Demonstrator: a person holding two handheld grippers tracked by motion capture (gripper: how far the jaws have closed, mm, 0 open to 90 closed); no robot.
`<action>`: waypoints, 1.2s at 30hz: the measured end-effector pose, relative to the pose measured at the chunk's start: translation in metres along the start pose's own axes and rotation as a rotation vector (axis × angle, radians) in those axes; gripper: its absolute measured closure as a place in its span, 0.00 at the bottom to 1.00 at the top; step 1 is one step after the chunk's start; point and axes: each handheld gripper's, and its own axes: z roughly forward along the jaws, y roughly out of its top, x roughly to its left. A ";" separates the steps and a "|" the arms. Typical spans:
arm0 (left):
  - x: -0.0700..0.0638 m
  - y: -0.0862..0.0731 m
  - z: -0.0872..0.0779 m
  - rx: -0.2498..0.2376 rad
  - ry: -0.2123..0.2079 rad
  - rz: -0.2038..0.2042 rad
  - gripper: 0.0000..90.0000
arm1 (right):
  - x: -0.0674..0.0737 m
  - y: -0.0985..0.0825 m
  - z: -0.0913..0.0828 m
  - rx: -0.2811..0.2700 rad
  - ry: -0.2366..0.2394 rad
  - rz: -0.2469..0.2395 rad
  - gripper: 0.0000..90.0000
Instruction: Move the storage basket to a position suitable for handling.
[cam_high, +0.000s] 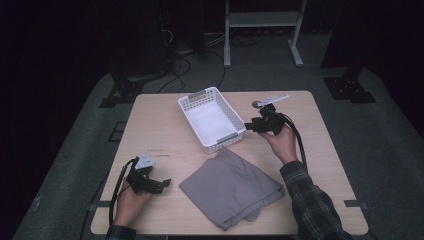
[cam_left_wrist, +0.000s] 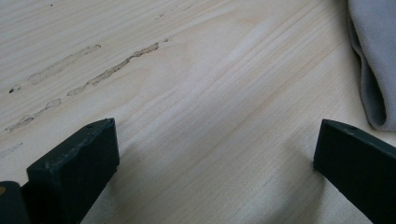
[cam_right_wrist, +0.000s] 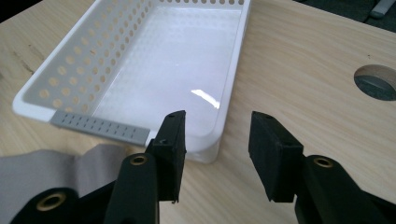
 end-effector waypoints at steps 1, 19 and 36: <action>0.000 0.000 0.000 0.000 0.000 0.000 0.00 | 0.000 0.002 0.003 0.004 -0.003 -0.001 0.63; 0.000 0.000 0.000 0.000 0.000 0.000 0.00 | -0.003 0.018 0.042 0.063 -0.052 0.012 0.76; 0.000 0.000 0.000 0.000 0.000 0.000 0.00 | -0.015 0.021 0.042 0.043 -0.130 0.042 0.94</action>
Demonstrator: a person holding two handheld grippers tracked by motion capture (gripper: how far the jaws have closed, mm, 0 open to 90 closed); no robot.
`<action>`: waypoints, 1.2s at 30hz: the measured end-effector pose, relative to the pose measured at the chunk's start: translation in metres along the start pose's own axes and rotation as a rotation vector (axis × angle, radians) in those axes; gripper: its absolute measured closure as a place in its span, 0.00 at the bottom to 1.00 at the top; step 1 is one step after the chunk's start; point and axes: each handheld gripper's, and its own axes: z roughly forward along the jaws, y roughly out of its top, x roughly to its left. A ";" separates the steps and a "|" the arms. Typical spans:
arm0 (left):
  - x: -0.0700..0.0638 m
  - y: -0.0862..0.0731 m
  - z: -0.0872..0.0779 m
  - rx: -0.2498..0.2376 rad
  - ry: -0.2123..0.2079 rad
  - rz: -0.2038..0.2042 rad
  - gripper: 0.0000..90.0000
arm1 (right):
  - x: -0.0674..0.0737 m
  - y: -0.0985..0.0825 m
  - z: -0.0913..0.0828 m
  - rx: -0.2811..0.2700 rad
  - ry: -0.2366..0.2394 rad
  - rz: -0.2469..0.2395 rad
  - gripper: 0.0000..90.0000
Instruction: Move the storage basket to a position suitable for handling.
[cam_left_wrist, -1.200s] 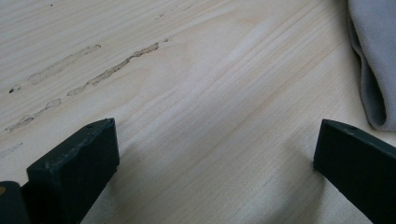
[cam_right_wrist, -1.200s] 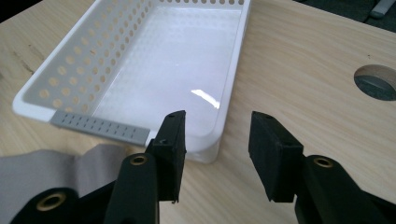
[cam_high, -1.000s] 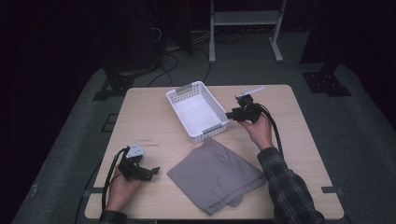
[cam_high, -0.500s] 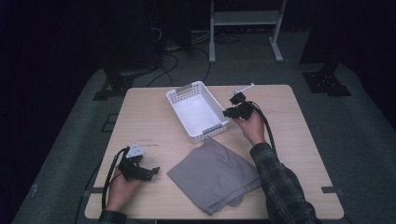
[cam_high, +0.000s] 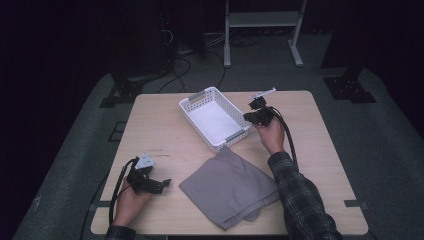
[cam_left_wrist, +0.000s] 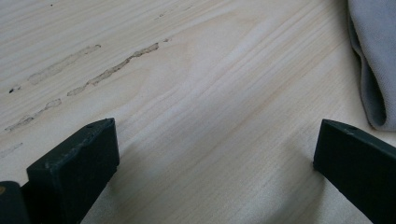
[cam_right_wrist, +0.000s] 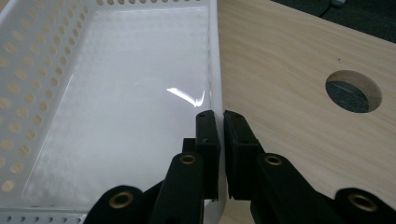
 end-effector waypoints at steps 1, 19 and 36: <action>0.000 0.000 0.000 0.000 0.000 0.000 0.00 | 0.000 0.000 0.000 0.000 0.000 0.000 0.94; 0.000 0.000 0.000 0.000 0.000 0.000 0.00 | -0.052 -0.017 -0.037 0.019 -0.084 0.041 0.94; 0.000 0.000 0.000 0.000 0.000 0.000 0.00 | -0.078 -0.036 -0.058 0.001 -0.107 0.076 0.81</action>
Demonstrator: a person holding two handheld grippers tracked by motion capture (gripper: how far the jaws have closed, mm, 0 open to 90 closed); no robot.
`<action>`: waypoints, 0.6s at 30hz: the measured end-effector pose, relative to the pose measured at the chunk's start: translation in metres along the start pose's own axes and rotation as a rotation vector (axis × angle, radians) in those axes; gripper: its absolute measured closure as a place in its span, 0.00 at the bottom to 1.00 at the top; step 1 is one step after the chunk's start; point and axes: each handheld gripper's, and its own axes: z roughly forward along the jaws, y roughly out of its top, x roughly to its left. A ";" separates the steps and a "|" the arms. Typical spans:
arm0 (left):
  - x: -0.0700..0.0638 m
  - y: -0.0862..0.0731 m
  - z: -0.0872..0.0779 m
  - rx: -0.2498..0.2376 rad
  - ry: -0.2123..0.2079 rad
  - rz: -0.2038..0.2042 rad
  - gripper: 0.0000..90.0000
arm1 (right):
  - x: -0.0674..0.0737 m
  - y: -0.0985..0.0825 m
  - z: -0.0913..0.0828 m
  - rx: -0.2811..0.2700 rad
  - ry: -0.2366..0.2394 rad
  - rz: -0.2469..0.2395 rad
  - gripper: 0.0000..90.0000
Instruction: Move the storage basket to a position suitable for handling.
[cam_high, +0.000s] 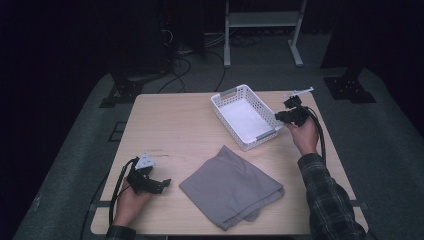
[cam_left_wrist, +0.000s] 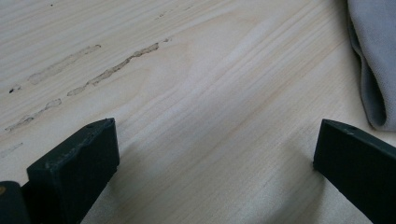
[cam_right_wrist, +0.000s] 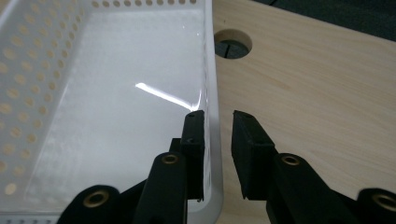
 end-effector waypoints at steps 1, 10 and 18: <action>0.000 0.000 0.000 0.000 0.000 0.000 0.00 | 0.001 0.001 -0.003 -0.003 -0.006 0.005 0.80; 0.000 0.000 0.000 0.000 0.000 0.000 0.00 | 0.041 0.014 -0.018 -0.033 0.070 -0.052 0.74; 0.000 0.000 0.000 -0.001 0.000 0.000 0.00 | 0.075 0.021 -0.014 -0.045 0.138 -0.108 0.74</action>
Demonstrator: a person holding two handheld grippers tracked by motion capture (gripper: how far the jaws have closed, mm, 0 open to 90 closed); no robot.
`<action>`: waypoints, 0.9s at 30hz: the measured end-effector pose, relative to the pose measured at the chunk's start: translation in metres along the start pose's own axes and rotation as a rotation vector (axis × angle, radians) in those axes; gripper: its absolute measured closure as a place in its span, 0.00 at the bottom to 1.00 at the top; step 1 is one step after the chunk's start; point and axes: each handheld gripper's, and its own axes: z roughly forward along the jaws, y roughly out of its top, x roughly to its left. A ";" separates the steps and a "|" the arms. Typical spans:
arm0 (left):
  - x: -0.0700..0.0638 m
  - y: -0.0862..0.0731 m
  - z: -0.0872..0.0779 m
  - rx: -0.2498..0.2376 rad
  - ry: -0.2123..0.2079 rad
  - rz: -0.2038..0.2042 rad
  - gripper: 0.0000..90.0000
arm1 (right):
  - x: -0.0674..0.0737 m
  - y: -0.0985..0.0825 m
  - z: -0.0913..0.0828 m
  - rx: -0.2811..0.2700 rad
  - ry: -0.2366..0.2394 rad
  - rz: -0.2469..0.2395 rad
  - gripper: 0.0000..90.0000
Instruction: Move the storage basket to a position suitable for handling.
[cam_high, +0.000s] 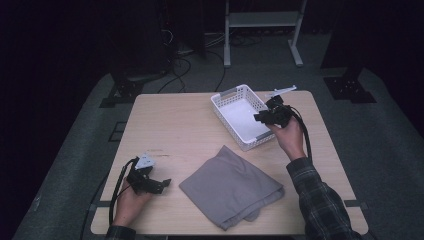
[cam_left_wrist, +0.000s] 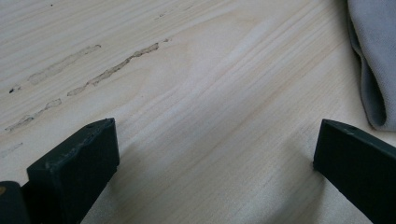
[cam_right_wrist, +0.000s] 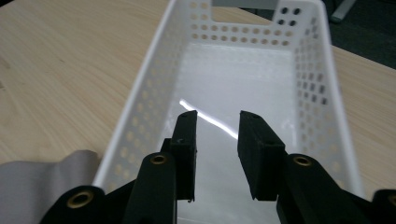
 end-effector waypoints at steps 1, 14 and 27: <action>0.000 0.000 0.000 0.000 0.000 0.000 0.00 | 0.004 0.001 0.002 -0.001 0.010 -0.007 0.74; 0.000 0.000 0.000 0.000 0.000 0.000 0.00 | 0.044 0.010 0.040 0.026 0.092 -0.068 0.74; 0.000 0.000 0.000 0.000 0.000 0.000 0.00 | 0.058 0.004 0.068 0.116 0.088 -0.092 0.83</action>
